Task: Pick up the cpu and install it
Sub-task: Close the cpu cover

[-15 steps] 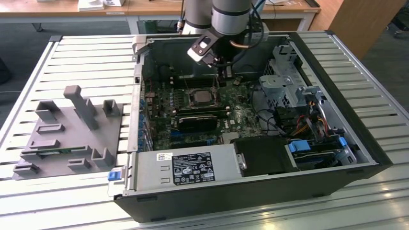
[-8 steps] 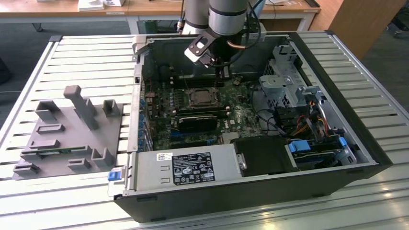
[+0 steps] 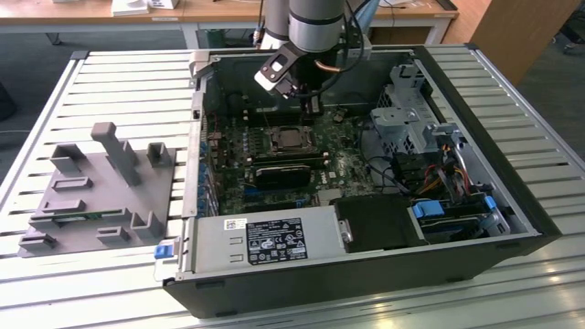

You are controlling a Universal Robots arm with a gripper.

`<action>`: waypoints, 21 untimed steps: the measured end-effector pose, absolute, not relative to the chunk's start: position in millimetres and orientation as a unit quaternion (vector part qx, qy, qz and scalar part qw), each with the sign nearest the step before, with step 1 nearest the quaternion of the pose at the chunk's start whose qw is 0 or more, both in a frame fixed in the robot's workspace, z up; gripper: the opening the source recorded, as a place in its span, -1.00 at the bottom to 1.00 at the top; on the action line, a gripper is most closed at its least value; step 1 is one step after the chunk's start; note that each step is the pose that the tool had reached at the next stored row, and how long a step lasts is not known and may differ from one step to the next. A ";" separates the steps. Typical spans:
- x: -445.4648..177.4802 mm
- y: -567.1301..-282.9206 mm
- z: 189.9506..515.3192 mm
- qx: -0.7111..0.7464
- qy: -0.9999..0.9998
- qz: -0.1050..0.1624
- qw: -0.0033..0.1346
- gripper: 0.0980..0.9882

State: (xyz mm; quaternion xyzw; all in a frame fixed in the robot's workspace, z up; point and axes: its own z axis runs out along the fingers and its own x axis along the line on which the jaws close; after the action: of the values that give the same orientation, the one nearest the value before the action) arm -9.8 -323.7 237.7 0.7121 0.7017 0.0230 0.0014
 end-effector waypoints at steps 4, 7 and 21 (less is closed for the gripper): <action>-12.4 -323.8 237.0 0.712 0.702 0.023 0.001 -0.98; -13.9 -323.8 236.6 0.712 0.702 0.023 0.001 -0.98; -19.6 -323.9 235.3 0.712 0.702 0.023 0.001 -0.98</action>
State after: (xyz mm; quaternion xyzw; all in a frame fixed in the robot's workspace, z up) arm -19.6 -323.9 235.3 0.7121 0.7017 0.0230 0.0014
